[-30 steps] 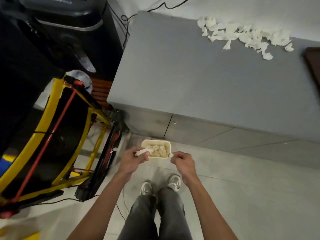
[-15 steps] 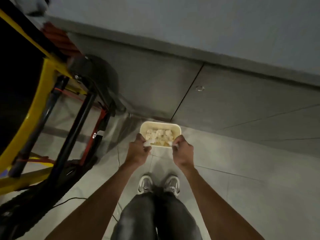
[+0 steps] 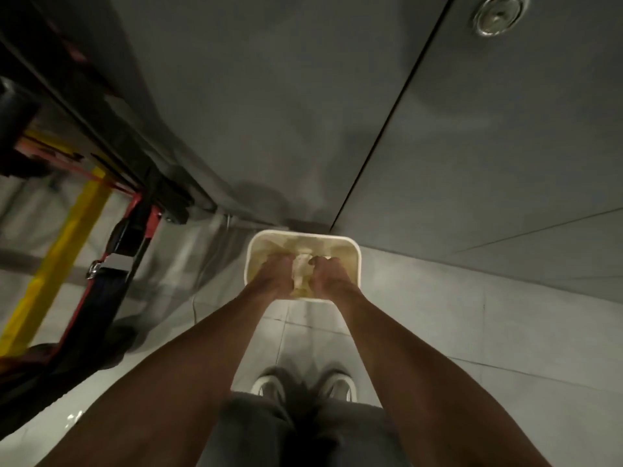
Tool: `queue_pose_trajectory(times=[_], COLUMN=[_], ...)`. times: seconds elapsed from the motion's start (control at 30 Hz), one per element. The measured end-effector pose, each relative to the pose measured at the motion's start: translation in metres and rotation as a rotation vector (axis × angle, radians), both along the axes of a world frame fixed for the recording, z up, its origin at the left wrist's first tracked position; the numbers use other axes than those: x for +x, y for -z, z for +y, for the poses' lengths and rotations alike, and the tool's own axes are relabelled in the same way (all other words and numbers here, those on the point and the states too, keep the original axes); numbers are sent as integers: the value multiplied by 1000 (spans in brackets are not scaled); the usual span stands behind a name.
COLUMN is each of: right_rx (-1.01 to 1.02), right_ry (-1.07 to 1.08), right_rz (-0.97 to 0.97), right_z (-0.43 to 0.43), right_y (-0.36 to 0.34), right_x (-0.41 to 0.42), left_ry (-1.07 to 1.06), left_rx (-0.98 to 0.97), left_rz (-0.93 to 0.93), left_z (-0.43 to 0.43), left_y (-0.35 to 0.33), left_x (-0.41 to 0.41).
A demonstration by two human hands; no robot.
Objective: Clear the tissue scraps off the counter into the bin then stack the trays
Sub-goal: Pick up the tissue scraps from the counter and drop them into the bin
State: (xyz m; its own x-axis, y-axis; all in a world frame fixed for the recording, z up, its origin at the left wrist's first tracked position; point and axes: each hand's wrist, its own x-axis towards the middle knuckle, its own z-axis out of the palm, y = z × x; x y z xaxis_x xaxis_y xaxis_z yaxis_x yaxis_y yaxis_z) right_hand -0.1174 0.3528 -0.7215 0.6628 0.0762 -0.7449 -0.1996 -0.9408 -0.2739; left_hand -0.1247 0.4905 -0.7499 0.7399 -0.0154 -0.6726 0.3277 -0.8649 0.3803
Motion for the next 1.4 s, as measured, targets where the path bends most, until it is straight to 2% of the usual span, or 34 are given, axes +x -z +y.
queue_pose_trajectory(times=[0.1, 0.2, 0.5, 0.67, 0.8, 1.1, 1.2, 1.3, 1.4], right_rx=[9, 26, 47, 70, 96, 182, 198, 223, 235], right_ry=[92, 111, 126, 156, 183, 254, 319, 380, 431], right_rz=[-51, -113, -377, -510, -612, -810, -864, -913, -940], right_z=[-1, -3, -4, -3, -10, -55, -80, -109, -138], right_y=[-22, -79, -338, -480, -566, -686, -705, -713, -716], right_x=[-5, -18, -58, -81, -96, -106, -96, -79, -51], left_ry=[90, 144, 150, 139, 12, -77, -164, -255, -259], left_rx=[86, 144, 176, 71, -22, -164, -266, -378, -459], left_rz=[-40, -78, -279, -402, -540, -685, -751, -721, -706], left_z=[-2, 2, 24, 36, 41, 34, 18, -9, -40], left_y=[-34, -95, -348, -489, -581, -688, -711, -725, -733], left_x=[-3, -13, -52, -70, -88, -88, -72, -52, -22])
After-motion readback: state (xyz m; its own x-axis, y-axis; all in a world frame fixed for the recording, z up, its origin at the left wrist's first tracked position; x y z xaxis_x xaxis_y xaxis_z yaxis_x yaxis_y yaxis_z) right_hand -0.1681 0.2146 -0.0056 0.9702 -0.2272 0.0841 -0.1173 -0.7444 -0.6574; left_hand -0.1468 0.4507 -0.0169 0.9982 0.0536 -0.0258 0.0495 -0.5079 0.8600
